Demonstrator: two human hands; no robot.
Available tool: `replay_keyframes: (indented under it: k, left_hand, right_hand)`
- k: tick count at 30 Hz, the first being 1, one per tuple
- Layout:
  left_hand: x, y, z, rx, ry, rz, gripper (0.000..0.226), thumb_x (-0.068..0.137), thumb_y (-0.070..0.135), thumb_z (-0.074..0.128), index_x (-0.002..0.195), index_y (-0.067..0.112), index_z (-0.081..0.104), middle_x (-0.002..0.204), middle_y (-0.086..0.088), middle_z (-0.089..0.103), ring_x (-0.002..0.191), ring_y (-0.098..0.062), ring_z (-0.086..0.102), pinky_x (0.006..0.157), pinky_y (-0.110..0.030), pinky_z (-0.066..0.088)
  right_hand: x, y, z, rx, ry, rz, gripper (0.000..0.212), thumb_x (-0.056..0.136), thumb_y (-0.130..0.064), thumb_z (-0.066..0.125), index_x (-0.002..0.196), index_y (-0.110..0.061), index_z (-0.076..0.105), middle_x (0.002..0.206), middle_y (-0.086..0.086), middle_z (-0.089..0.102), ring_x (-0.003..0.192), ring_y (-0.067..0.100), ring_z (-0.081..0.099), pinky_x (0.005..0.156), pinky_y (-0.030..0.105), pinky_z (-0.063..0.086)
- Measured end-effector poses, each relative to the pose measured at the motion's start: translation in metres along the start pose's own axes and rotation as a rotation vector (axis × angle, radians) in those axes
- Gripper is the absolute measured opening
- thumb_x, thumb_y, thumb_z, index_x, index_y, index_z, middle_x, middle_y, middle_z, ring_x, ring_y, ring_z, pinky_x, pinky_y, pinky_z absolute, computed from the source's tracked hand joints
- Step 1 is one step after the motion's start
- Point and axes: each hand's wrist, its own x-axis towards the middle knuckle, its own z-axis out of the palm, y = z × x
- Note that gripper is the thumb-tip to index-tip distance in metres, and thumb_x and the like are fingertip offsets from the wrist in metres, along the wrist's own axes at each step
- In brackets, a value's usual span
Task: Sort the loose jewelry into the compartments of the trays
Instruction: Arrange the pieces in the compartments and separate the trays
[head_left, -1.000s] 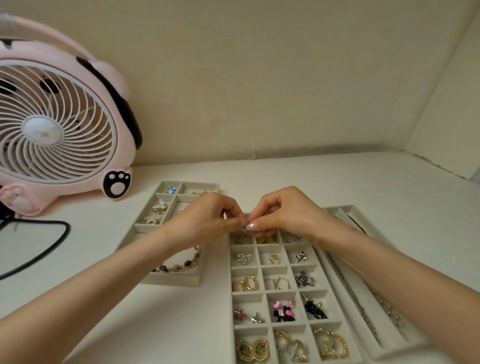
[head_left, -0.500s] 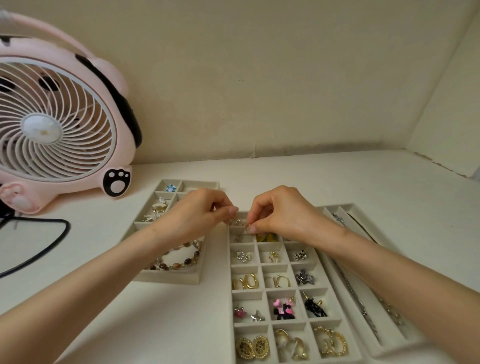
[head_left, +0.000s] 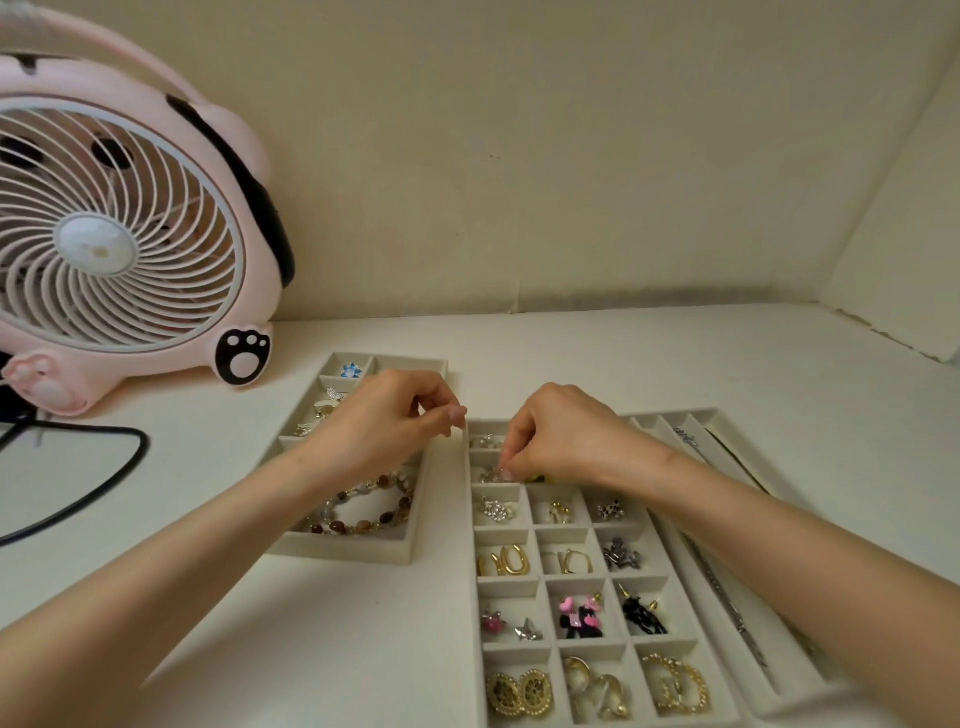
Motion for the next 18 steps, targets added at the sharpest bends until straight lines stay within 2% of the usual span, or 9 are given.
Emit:
replay_keyframes:
  k: [5,9,14,18]
  left_hand:
    - [-0.001,0.001,0.0,0.01,0.024,0.026,0.018,0.091,0.03,0.056,0.083,0.02,0.068,0.071,0.012,0.061,0.068,-0.016,0.053,0.064,-0.027,0.04]
    - [-0.001,0.0,0.0,0.044,0.045,0.058,0.018,0.09,0.029,0.056,0.084,0.018,0.068,0.073,0.011,0.061,0.063,-0.007,0.048,0.057,-0.017,0.034]
    - [-0.003,0.002,-0.001,0.098,0.049,0.087,0.018,0.09,0.029,0.056,0.086,0.017,0.068,0.071,0.014,0.058,0.061,-0.003,0.046,0.055,-0.011,0.032]
    - [-0.007,0.003,-0.004,0.141,0.014,0.098,0.016,0.09,0.031,0.056,0.087,0.019,0.067,0.075,0.016,0.058,0.068,-0.009,0.052,0.056,-0.013,0.032]
  right_hand:
    - [0.005,-0.011,0.002,-0.236,0.034,0.016,0.013,0.076,-0.01,0.069,0.087,-0.015,0.073,0.094,0.001,0.07,0.09,0.021,0.064,0.074,0.029,0.05]
    - [0.006,-0.016,0.007,-0.356,0.086,-0.02,0.019,0.079,-0.005,0.061,0.095,-0.013,0.069,0.098,0.003,0.068,0.09,0.024,0.062,0.067,0.027,0.042]
    - [0.007,-0.014,0.009,-0.382,0.117,-0.043,0.017,0.08,-0.008,0.061,0.094,-0.014,0.07,0.096,0.003,0.068,0.087,0.023,0.063,0.065,0.027,0.041]
    - [0.003,-0.009,0.005,-0.337,0.118,-0.061,0.01,0.081,-0.015,0.066,0.088,-0.018,0.072,0.084,-0.006,0.066,0.084,0.017,0.061,0.058,0.023,0.038]
